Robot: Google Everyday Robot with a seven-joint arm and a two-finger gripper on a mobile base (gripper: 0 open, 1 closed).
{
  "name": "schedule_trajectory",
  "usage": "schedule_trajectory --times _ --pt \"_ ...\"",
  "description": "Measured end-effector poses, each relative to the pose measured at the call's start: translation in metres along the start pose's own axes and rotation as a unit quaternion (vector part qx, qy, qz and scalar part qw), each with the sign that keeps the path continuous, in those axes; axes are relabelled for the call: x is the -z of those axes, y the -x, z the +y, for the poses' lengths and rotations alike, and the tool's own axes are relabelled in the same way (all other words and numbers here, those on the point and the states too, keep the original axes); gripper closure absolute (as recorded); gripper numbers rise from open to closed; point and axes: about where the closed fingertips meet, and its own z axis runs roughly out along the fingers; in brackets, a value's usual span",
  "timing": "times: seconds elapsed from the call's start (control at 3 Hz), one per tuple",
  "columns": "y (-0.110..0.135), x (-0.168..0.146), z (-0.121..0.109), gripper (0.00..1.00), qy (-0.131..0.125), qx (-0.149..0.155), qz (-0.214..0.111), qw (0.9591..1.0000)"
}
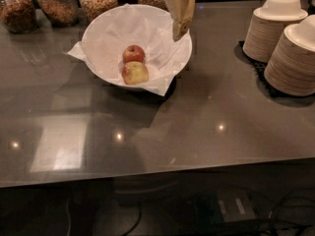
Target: Pick apple from white bowl
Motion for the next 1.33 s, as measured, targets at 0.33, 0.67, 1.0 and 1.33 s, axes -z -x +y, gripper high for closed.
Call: schedule_trajectory --times 0.33,0.67,1.0,1.33 --pt "-0.004 -0.030 -0.009 0.00 0.007 0.055 -0.019 0.9983" --pt "-0.007 -0.063 -0.016 0.00 0.022 0.103 -0.044 0.9935" --pt "-0.008 -0.095 -0.015 0.02 0.040 0.129 -0.068 0.9885" --pt "-0.010 -0.120 -0.013 0.12 0.048 0.141 -0.083 0.9853"
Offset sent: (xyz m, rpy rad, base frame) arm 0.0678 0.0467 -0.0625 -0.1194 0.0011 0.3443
